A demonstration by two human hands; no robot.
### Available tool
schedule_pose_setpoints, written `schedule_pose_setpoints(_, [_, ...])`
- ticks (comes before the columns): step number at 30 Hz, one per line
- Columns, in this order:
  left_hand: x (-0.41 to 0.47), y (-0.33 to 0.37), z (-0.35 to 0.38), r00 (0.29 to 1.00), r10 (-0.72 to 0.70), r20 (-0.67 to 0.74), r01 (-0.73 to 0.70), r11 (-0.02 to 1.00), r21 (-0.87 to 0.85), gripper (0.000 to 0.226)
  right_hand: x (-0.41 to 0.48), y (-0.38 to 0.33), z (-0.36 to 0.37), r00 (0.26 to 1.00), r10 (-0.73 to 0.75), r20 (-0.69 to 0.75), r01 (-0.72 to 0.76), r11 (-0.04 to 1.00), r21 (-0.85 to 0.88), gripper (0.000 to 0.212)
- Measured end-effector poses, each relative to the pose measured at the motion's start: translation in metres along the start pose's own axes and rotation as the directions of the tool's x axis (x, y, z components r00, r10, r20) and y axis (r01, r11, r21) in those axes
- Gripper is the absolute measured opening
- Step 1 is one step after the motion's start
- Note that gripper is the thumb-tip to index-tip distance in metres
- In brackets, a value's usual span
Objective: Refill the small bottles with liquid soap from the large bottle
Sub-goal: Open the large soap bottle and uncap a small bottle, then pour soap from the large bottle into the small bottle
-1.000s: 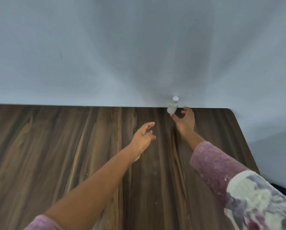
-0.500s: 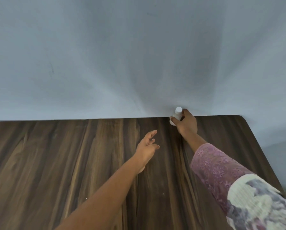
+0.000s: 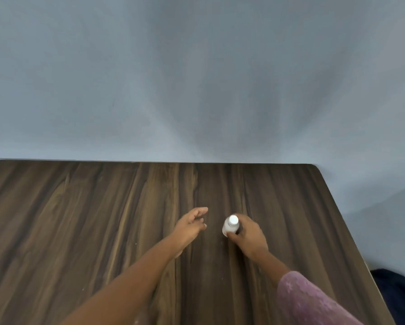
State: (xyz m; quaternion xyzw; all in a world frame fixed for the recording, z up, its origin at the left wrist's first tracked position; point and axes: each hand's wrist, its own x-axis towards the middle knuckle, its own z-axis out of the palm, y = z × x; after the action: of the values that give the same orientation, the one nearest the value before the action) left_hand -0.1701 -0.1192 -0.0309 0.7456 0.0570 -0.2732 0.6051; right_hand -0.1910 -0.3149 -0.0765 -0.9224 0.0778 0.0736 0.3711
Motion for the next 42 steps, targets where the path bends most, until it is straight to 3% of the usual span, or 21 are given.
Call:
schedule_pose_setpoints(6, [-0.061, -0.036, -0.013, 1.0, -0.022, 0.023, 0.022, 0.999, -0.023, 0.035, -0.106, 0.028, -0.005, 0.999, -0.04, -0.016, 0.041, 0.996, 0.08, 0.037])
schedule_pose_setpoints(11, [-0.082, -0.068, -0.021, 0.997, 0.082, 0.011, -0.081, 0.996, -0.04, 0.029, -0.17, 0.059, -0.002, 0.986, -0.121, -0.115, 0.135, 0.984, 0.117, 0.037])
schedule_pose_setpoints(15, [-0.095, -0.102, -0.023, 0.979, 0.185, -0.09, -0.197, 0.97, -0.143, 0.03, -0.213, 0.084, 0.005, 0.949, -0.191, -0.25, 0.222, 0.97, 0.103, 0.045])
schedule_pose_setpoints(20, [-0.127, -0.138, -0.027, 0.925, 0.321, -0.201, -0.361, 0.909, -0.207, 0.028, -0.248, 0.107, 0.017, 0.899, -0.252, -0.358, 0.288, 0.956, 0.05, 0.038])
schedule_pose_setpoints(23, [-0.154, -0.164, -0.023, 0.901, 0.317, -0.298, -0.41, 0.848, -0.338, 0.022, -0.268, 0.123, 0.028, 0.869, -0.26, -0.42, 0.295, 0.955, 0.018, 0.027])
schedule_pose_setpoints(33, [-0.243, -0.256, 0.01, 0.66, 0.335, -0.672, -0.629, 0.735, -0.252, 0.029, -0.354, 0.136, 0.071, 0.818, -0.165, -0.552, 0.338, 0.913, 0.228, 0.029])
schedule_pose_setpoints(42, [-0.248, -0.281, 0.024, 0.482, 0.463, -0.744, -0.716, 0.697, -0.03, 0.036, -0.393, 0.119, 0.103, 0.822, -0.238, -0.517, 0.433, 0.851, 0.298, 0.027])
